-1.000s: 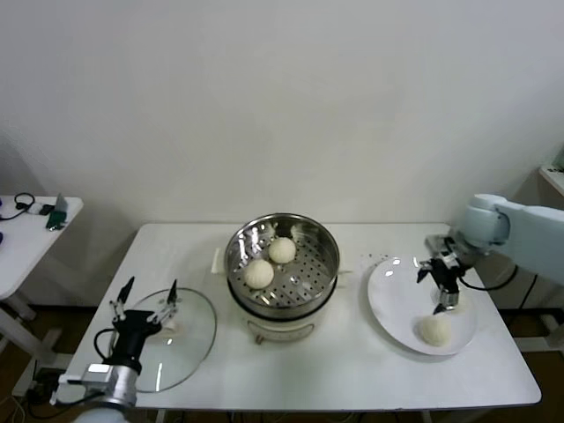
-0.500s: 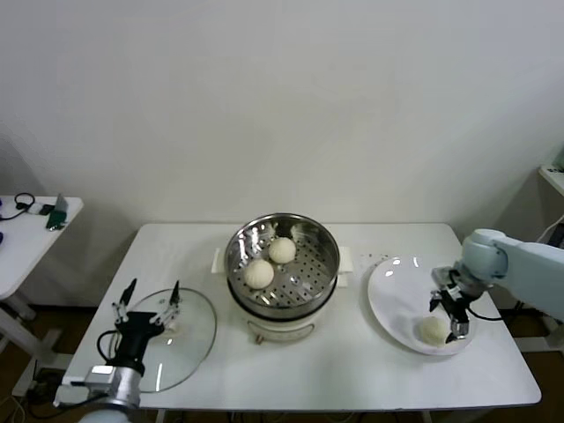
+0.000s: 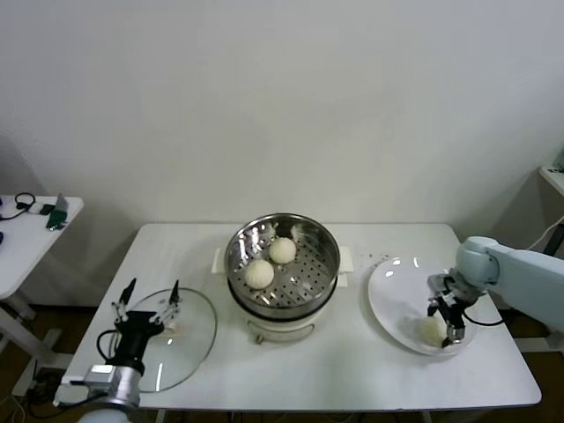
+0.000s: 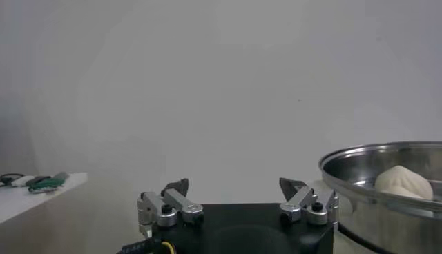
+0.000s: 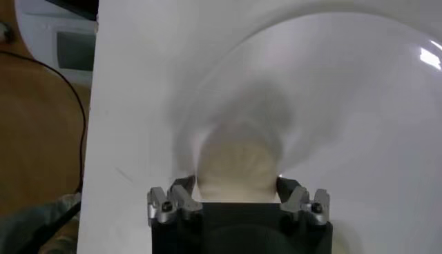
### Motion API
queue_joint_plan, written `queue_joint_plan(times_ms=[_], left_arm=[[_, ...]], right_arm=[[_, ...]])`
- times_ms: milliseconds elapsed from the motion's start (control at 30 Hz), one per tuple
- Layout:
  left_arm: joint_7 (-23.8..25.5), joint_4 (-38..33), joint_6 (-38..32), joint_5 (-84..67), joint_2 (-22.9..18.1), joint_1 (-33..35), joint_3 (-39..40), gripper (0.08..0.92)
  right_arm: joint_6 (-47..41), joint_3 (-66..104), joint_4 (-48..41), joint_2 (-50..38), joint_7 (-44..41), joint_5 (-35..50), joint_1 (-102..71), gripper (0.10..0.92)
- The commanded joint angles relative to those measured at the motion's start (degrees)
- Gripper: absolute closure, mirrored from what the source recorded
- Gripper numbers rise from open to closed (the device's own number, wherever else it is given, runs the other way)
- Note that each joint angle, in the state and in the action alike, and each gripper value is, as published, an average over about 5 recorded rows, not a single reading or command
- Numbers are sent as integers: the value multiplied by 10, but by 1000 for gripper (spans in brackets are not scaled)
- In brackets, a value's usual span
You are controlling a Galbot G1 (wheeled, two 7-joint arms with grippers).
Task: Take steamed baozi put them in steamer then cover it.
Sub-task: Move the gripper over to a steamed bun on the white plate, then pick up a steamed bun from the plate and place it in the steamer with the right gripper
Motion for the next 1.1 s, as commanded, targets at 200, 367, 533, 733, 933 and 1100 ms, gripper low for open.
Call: queue_joint_plan(times_ms=[200, 367, 533, 733, 933, 1100], left_arm=[[0, -1, 0, 0, 0, 1, -1, 177], [0, -2, 0, -1, 1, 0, -1, 177], [0, -4, 0, -2, 2, 1, 0, 177], [4, -7, 0, -1, 1, 1, 4, 177], [4, -5, 0, 5, 1, -1, 16, 177], [4, -5, 0, 9, 2, -2, 27, 177]], right_arm=[[7, 2, -6, 2, -1, -2, 2, 324], [40, -31, -8, 12, -7, 6, 68, 327], [120, -116, -1, 49, -26, 12, 216, 329], [216, -208, 24, 130, -37, 16, 374, 324], [295, -204, 63, 201, -37, 1, 438, 327], [346, -166, 86, 262, -36, -15, 448, 327]])
